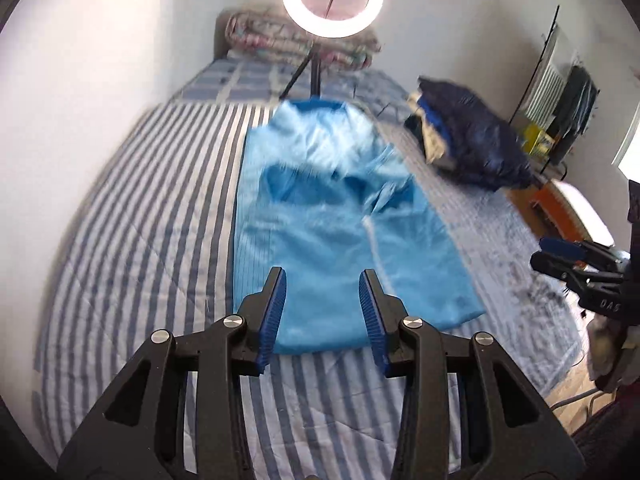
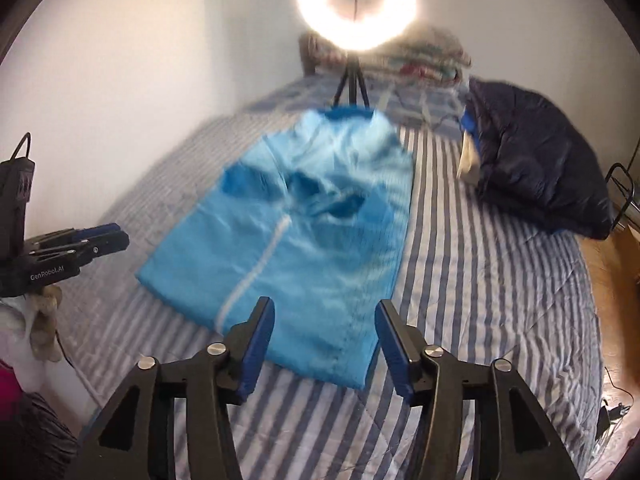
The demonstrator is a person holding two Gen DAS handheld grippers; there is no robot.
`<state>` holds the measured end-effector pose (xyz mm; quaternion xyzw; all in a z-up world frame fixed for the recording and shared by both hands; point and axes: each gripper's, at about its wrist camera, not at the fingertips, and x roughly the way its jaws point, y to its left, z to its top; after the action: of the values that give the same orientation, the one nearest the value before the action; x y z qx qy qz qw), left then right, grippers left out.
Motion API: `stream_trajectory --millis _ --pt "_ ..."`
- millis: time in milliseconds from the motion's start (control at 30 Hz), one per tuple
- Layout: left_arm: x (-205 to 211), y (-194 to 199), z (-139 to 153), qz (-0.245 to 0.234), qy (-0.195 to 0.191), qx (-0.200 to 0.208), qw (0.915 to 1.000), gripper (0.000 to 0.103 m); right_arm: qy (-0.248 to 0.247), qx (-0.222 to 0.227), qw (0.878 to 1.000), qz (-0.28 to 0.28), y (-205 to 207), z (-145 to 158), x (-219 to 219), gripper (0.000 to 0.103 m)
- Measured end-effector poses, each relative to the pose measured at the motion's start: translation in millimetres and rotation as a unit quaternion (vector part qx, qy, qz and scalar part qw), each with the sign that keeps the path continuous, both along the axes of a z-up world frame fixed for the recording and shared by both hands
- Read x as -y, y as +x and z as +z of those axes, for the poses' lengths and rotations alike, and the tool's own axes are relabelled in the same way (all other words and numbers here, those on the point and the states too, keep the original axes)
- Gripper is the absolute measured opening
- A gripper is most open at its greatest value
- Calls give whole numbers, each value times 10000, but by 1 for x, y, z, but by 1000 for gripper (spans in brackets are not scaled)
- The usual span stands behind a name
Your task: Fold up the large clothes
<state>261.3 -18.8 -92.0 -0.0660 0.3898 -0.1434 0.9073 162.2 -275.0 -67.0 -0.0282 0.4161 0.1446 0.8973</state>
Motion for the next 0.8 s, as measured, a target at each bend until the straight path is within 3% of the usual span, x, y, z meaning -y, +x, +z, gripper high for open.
stream_trajectory --millis 167,233,433,633,800 --pt "-21 -15 72 204 -452 372 9981 39 -106 405 9991 6 -25 58 -10 59" --pt "-29 -16 98 260 -608 508 9965 45 -63 533 9985 -57 -29 81 -10 59" --pt "-34 -16 166 290 -624 824 9942 46 31 947 9955 -78 -39 138 -5 61" --pt "-32 1 219 339 -687 1054 9915 46 -62 1266 9919 -20 -30 181 3 61" --pt "-30 30 249 340 -807 1158 9894 46 -70 1359 9907 -49 0 197 15 61"
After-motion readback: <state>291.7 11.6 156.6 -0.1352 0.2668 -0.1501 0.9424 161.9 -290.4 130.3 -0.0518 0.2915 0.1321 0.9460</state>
